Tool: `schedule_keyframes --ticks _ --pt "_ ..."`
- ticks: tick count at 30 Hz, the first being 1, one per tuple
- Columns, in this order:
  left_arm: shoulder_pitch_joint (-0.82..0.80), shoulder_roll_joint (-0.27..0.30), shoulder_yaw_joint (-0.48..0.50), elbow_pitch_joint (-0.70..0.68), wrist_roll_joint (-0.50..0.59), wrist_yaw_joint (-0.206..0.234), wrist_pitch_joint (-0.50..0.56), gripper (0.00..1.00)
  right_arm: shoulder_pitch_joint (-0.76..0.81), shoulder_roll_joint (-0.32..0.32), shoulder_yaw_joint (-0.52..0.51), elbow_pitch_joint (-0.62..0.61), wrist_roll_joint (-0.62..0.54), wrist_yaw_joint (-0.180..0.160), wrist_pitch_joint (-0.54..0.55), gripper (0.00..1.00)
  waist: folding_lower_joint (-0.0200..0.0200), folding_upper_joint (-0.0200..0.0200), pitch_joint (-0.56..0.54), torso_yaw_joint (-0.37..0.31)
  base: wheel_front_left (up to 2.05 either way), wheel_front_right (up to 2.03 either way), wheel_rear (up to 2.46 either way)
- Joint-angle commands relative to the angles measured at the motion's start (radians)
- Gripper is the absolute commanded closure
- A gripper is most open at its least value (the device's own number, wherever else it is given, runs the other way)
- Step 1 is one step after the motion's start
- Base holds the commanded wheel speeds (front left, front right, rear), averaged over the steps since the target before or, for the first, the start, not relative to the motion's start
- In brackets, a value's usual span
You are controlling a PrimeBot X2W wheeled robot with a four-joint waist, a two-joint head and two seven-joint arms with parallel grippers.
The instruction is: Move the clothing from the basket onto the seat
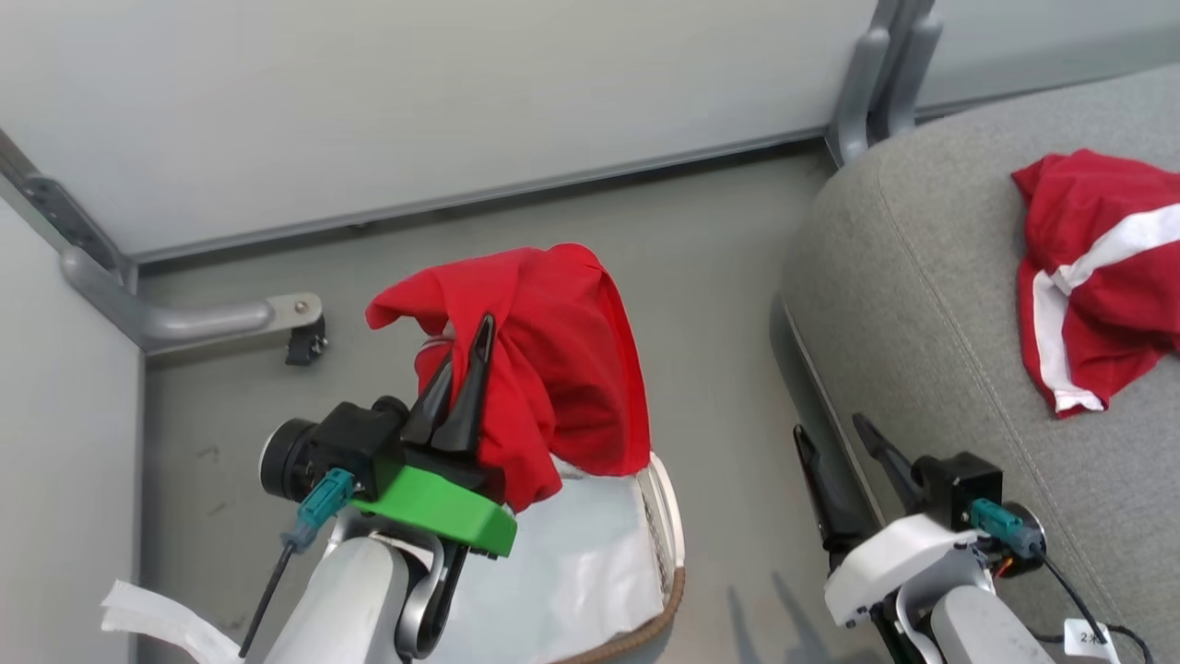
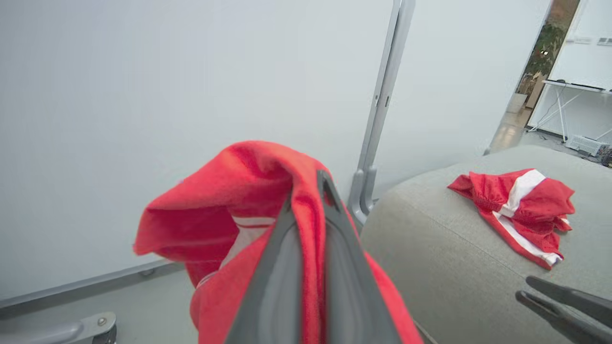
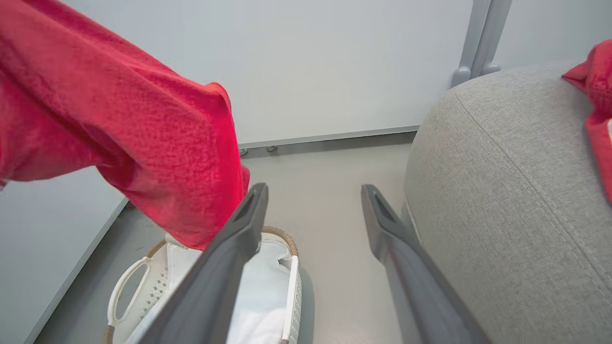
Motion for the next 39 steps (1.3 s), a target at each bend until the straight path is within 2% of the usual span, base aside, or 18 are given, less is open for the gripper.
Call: schedule_keyframes --ticks 1,9,14,21,26,34,35,36,37,39 --pt "0.015 -0.002 0.006 -0.022 0.003 -0.003 0.000 1.00 0.022 -0.004 0.001 0.005 -0.007 -0.001 0.000 0.00 0.0001 0.0000 -0.055 0.026 0.00 0.00 0.00" --pt "0.013 -0.015 -0.013 -0.136 0.000 -0.003 0.000 1.00 0.061 -0.004 0.054 0.020 -0.025 -0.001 0.000 0.00 0.0001 0.0000 -0.097 0.043 0.00 0.00 0.00" --pt "0.016 -0.019 -0.031 -0.171 -0.003 -0.003 0.000 1.00 0.054 -0.004 0.142 0.011 -0.061 -0.001 0.000 0.00 0.0001 0.0000 -0.102 0.062 0.00 0.00 0.00" --pt "0.005 -0.023 -0.069 -0.190 -0.015 -0.003 0.000 1.00 -0.021 -0.004 0.268 -0.028 -0.062 -0.001 0.000 0.00 0.0001 0.0000 -0.096 0.094 0.00 0.00 0.00" --pt "0.003 -0.026 -0.114 -0.189 -0.019 -0.003 0.000 1.00 -0.078 -0.004 0.295 -0.041 -0.061 -0.001 0.000 0.00 0.0001 0.0000 -0.096 0.121 0.00 0.00 0.00" --pt "-0.021 -0.028 -0.169 -0.181 -0.036 -0.003 0.000 1.00 -0.169 -0.004 0.350 0.018 -0.057 -0.001 0.000 0.00 0.0001 0.0000 -0.089 0.168 0.00 0.00 0.00" --pt "-0.022 -0.029 -0.175 -0.179 -0.038 -0.003 0.000 1.00 -0.175 -0.004 0.359 0.035 -0.048 -0.001 0.000 0.09 0.0001 0.0000 -0.090 0.174 0.00 0.00 0.00" --pt "-0.022 -0.029 -0.178 -0.179 -0.042 -0.003 0.000 1.00 -0.177 -0.004 0.365 0.047 -0.042 -0.001 0.000 0.93 0.0001 0.0000 -0.090 0.178 0.00 0.00 0.00" --pt "-0.021 -0.029 -0.182 -0.177 -0.045 -0.003 0.000 1.00 -0.179 -0.004 0.372 0.068 -0.033 -0.001 0.000 1.00 0.0001 0.0000 -0.092 0.185 0.00 0.00 0.00" --pt "-0.018 -0.029 -0.183 -0.176 -0.047 -0.003 0.000 1.00 -0.175 -0.004 0.380 0.092 -0.008 -0.001 0.000 1.00 0.0001 0.0000 -0.093 0.192 0.00 0.00 0.00"
